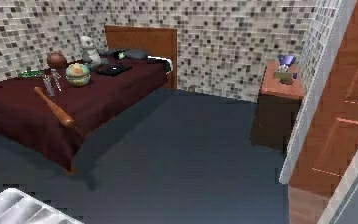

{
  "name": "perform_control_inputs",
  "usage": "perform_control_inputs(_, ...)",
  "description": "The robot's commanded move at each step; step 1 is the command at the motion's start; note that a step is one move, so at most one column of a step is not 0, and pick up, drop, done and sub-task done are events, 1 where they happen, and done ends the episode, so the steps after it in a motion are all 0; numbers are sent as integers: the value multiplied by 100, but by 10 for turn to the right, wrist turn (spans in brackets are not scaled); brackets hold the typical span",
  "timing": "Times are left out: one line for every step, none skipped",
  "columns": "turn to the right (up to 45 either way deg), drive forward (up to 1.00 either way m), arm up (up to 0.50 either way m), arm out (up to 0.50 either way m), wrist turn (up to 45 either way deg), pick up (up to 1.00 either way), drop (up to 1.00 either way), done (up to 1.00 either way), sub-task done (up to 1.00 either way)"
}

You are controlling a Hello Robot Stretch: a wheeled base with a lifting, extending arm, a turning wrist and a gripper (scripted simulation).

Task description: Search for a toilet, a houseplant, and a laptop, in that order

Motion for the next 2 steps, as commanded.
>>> perform_control_inputs(0,30,0,0,0,0,0,0,0)
perform_control_inputs(180,0,0,0,0,0,0,0,0)
